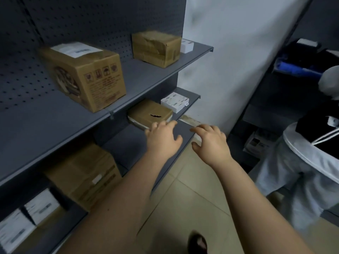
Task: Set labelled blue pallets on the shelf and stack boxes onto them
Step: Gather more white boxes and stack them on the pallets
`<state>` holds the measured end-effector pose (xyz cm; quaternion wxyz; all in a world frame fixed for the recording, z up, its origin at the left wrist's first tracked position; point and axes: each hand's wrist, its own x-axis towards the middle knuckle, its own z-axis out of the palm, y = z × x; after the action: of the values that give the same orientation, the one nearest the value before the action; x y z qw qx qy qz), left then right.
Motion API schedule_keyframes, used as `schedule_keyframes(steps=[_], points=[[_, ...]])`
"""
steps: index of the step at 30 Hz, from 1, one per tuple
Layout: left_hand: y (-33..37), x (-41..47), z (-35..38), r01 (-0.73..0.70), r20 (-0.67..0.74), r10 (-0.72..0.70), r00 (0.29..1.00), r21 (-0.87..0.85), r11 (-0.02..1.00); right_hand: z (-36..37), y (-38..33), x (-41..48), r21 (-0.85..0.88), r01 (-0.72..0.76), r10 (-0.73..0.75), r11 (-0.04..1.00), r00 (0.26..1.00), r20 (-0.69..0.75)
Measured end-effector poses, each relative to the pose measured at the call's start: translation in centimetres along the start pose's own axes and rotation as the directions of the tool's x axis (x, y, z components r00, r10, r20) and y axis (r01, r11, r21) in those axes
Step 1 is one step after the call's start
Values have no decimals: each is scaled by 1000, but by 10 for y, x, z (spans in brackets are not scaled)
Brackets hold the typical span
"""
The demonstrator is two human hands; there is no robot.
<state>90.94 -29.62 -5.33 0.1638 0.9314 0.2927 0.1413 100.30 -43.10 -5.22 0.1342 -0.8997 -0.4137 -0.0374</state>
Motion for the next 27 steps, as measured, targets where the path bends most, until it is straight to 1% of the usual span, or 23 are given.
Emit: schedule_keyframes(steps=[3, 6, 8, 10, 12, 17, 19, 21, 22, 24, 27], points=[[7, 57, 26, 38, -32, -38, 999, 11, 999, 14, 36, 58, 32, 15, -14, 999, 1000, -16], [14, 113, 54, 110, -19, -109, 994, 18, 994, 33, 70, 116, 68, 49, -50, 996, 999, 10], [21, 147, 76, 155, 35, -156, 987, 41, 987, 49, 91, 152, 122, 73, -81, 990, 995, 62], [26, 177, 99, 209, 123, -215, 969, 62, 976, 65, 114, 183, 199, 65, -94, 978, 986, 140], [29, 201, 121, 250, 180, -260, 949, 79, 965, 83, 136, 214, 245, 45, -94, 968, 977, 193], [24, 245, 173, 329, 221, -335, 916, 67, 942, 129, 172, 281, 258, 17, -87, 966, 961, 262], [18, 269, 192, 365, 258, -369, 893, 64, 929, 146, 179, 303, 238, 38, -110, 971, 949, 297], [10, 303, 209, 374, 272, -374, 887, 56, 926, 162, 189, 329, 219, 67, -137, 973, 938, 318], [6, 322, 216, 362, 265, -361, 894, 46, 931, 170, 196, 344, 223, 65, -136, 973, 938, 319], [2, 363, 232, 311, 245, -309, 919, 28, 950, 185, 210, 377, 249, 37, -116, 968, 943, 312], [-2, 420, 257, 243, 279, -241, 930, 26, 970, 206, 229, 418, 290, -2, -98, 957, 939, 331]])
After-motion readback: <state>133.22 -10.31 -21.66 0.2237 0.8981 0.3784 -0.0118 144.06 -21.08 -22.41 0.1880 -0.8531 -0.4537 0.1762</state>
